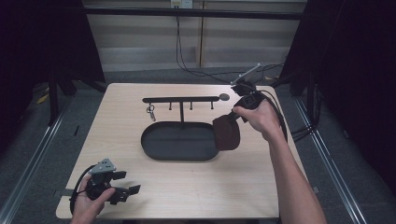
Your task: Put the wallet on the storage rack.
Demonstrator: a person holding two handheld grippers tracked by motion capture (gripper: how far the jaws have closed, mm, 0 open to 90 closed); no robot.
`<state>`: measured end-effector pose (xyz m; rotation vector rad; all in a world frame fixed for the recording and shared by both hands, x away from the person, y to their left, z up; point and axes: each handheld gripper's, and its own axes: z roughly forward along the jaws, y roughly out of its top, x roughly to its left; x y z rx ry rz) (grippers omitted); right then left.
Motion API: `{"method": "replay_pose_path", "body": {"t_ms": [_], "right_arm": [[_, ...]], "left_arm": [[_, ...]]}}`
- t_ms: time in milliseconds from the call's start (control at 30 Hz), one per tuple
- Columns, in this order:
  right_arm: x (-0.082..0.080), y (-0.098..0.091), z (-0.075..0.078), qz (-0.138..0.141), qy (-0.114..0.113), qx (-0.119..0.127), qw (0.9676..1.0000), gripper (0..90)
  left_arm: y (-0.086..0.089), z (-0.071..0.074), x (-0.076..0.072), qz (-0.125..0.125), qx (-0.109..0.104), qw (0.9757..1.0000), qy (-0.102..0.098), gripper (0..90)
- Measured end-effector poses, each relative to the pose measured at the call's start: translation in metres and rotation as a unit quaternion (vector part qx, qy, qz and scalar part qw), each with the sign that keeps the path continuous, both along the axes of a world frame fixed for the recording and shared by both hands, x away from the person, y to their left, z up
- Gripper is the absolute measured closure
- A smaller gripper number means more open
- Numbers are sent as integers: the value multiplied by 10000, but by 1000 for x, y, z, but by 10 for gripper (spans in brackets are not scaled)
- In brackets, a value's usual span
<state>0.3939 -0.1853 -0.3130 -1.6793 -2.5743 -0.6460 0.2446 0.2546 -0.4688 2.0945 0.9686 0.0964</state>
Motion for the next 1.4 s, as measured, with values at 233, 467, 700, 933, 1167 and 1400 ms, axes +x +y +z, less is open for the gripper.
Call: {"method": "replay_pose_path", "body": {"t_ms": [233,467,700,933,1167,1400], "right_arm": [[6,10,-2,-20,-12,203,9998,822],[10,15,-9,-92,-117,477,9988,821],[14,20,-19,-120,-123,681,9975,823],[18,25,-29,-128,-146,921,9956,825],[22,28,-42,-128,-207,1205,9924,826],[24,30,-59,-209,-215,1393,9898,828]], "left_arm": [[0,0,0,-32,-9,10000,8,165],[-2,0,-1,-60,34,10000,17,166],[-1,0,-1,-32,31,10000,-2,166],[0,0,-1,-33,-3,10000,2,166],[0,0,-1,-17,-2,10000,-5,165],[0,0,-1,-11,4,10000,-20,165]]}}
